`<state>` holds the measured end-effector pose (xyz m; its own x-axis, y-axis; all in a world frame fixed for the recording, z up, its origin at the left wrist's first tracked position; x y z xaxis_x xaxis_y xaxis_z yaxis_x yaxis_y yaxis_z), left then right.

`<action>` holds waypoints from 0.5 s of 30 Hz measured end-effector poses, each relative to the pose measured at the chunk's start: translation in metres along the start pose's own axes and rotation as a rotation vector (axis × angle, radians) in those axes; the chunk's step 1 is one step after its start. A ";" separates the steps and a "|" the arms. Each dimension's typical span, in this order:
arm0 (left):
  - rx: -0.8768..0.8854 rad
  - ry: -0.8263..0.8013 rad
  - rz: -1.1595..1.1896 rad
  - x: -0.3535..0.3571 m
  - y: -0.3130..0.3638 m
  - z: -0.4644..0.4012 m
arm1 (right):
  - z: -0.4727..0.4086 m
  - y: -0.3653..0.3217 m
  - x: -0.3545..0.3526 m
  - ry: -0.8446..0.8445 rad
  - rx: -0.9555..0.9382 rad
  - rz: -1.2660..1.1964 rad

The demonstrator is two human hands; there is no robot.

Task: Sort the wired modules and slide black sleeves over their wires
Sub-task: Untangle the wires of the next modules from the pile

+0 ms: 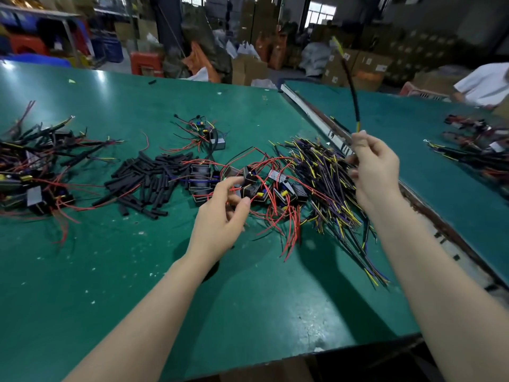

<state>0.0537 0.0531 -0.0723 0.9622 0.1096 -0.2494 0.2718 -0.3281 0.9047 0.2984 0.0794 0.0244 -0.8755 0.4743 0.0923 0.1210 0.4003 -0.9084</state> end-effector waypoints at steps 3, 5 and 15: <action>-0.179 -0.051 0.355 0.001 0.005 -0.004 | 0.027 -0.002 0.017 -0.200 -0.030 0.102; -0.236 -0.061 0.539 -0.001 0.009 -0.009 | 0.048 0.001 0.026 -0.364 -0.052 0.161; -0.359 -0.115 0.479 -0.011 0.008 -0.009 | 0.080 0.016 0.042 -0.721 0.015 0.353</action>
<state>0.0448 0.0579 -0.0588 0.9771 -0.0809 0.1967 -0.1955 0.0231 0.9804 0.2259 0.0432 -0.0193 -0.8742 -0.0544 -0.4825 0.4449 0.3079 -0.8410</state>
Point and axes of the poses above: each hand's wrist, its own z-axis away from the middle knuckle, its own x-axis out of the palm, y = z × x, the point moved 2 cm from there along -z, towards the middle knuckle, and after that the axes turned 7 degrees about -x, right-handed, at the moved point
